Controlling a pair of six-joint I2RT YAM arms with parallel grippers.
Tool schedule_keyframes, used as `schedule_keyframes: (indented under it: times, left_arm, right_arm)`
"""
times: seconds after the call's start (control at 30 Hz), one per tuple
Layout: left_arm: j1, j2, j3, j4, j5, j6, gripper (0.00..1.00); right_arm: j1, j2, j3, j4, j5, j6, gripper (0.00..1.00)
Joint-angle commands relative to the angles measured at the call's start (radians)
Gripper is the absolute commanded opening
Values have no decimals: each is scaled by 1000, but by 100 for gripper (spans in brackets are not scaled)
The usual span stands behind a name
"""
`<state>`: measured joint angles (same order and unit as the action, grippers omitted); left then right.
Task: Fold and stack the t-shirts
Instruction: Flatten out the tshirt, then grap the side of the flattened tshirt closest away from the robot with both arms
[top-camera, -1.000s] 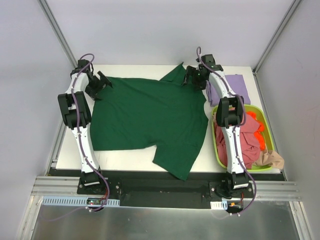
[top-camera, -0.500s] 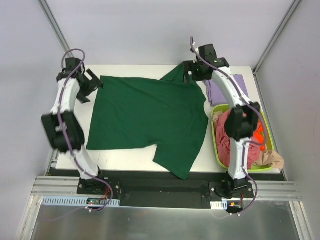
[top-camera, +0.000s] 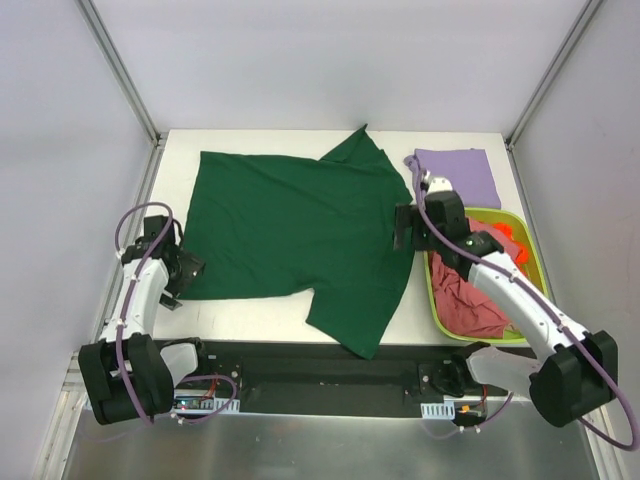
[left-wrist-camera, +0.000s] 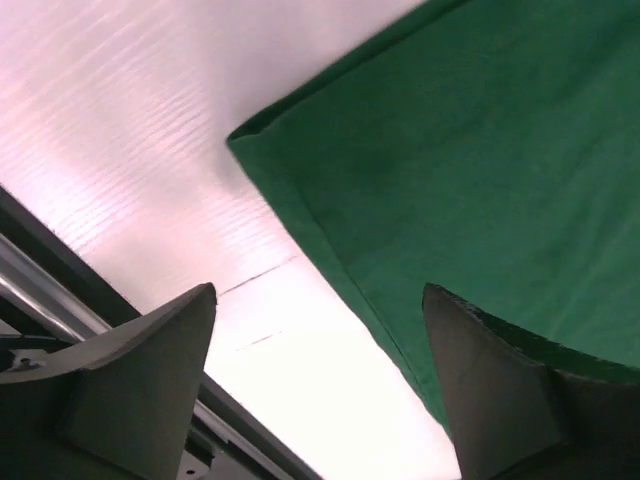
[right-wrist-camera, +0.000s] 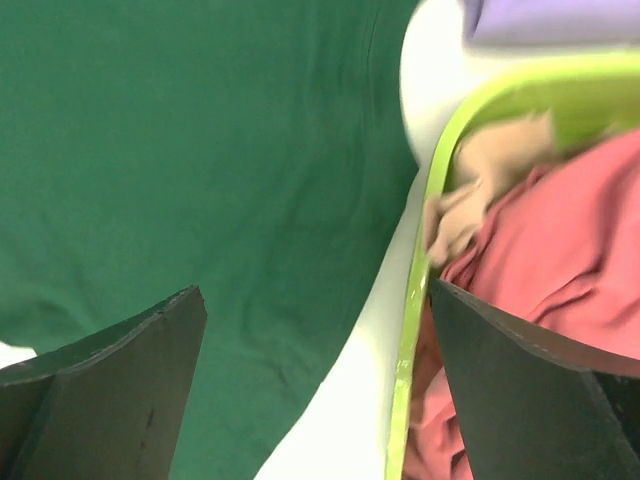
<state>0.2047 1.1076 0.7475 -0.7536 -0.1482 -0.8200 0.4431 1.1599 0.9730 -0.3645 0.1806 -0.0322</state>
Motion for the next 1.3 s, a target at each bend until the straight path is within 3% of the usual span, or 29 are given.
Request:
schedule_keyframes:
  times: [0.0,0.27,0.83,0.93,1.03,1.27]
  left_arm:
    - [16,-37,-77,5,-92,-99,76]
    - [28,57,-97,122,-60,-103,61]
    - [48,301,-97,204,-56,-108,49]
    - [48,320,-99,217,-42,-94,35]
    - [50,321,-96,221,-30,-79,0]
    - [48,270,-114,237,-31,-33,0]
  right_arm:
    - [16,-126,-118,111,-72,117,96]
    - [17,-186,-172,53,-35,94,96]
    - [19,-186,-181,25,-27,77,96]
    - [17,-183,-186,25,-41,75,96]
    - [19,-186,-197,24,-50,69,96]
    - [112,-190,-200,-4,-139,-12,96]
